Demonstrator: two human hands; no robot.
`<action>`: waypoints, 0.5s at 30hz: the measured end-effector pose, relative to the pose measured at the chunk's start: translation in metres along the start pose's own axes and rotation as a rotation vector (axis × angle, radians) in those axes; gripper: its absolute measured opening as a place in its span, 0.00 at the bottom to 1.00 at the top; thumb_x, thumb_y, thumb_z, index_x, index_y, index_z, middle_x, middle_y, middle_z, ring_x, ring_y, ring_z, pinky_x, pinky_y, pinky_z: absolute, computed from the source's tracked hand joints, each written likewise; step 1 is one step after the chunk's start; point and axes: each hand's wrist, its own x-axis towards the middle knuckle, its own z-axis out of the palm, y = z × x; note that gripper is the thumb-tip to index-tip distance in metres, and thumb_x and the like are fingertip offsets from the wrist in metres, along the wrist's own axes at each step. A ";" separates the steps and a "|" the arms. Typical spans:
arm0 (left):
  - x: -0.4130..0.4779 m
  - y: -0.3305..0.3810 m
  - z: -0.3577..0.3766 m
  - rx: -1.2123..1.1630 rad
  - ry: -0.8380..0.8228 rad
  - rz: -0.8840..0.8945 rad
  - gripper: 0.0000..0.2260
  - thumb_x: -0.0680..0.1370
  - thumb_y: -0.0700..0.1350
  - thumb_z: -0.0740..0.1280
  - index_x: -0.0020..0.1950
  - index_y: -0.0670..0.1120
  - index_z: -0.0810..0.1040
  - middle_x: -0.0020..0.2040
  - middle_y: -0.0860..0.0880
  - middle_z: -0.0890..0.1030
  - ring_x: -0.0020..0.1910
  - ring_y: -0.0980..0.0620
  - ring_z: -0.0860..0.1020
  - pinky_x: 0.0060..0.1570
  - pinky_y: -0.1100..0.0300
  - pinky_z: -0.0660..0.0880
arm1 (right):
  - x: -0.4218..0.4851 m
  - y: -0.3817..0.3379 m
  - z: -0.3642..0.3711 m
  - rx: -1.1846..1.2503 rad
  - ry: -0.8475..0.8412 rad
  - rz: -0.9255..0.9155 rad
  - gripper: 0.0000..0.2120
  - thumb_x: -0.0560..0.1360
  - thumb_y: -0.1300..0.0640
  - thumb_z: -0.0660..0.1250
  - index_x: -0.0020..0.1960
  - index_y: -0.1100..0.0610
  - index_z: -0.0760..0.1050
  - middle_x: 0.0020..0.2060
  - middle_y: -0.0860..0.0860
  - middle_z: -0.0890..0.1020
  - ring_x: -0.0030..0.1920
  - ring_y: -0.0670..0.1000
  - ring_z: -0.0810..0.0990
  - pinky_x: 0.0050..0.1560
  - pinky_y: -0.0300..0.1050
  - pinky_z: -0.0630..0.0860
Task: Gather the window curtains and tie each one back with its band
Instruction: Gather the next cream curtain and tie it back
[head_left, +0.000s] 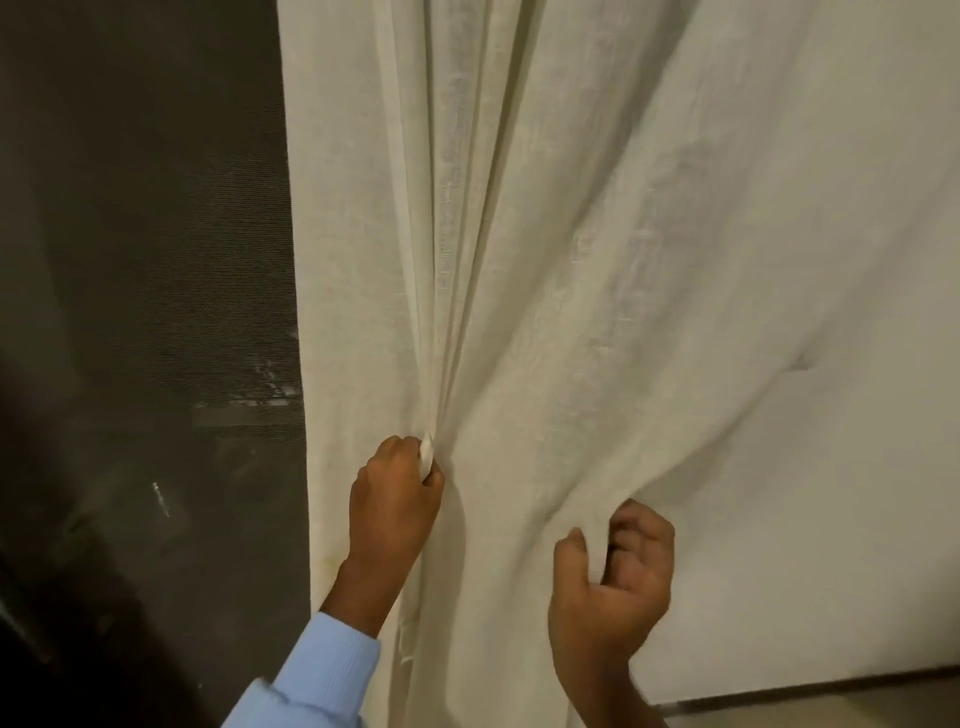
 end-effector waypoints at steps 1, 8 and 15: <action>0.001 0.002 0.002 -0.006 -0.011 0.003 0.06 0.75 0.41 0.68 0.41 0.39 0.77 0.38 0.44 0.77 0.34 0.45 0.76 0.36 0.50 0.77 | -0.002 -0.002 -0.002 -0.061 -0.061 -0.133 0.15 0.73 0.57 0.67 0.53 0.38 0.73 0.37 0.37 0.73 0.32 0.43 0.73 0.35 0.33 0.72; -0.007 0.013 0.005 -0.051 -0.073 0.064 0.05 0.74 0.42 0.69 0.41 0.42 0.77 0.38 0.47 0.76 0.35 0.49 0.75 0.35 0.58 0.70 | 0.002 0.007 0.028 -0.356 -0.303 -0.201 0.10 0.77 0.54 0.68 0.55 0.42 0.71 0.33 0.37 0.68 0.29 0.39 0.68 0.32 0.27 0.65; -0.019 0.015 0.002 -0.336 -0.187 0.073 0.13 0.74 0.44 0.71 0.32 0.43 0.73 0.27 0.51 0.74 0.27 0.57 0.70 0.26 0.68 0.63 | 0.003 0.016 0.043 0.044 -0.289 0.357 0.12 0.76 0.64 0.71 0.55 0.50 0.77 0.44 0.40 0.84 0.43 0.41 0.82 0.45 0.31 0.76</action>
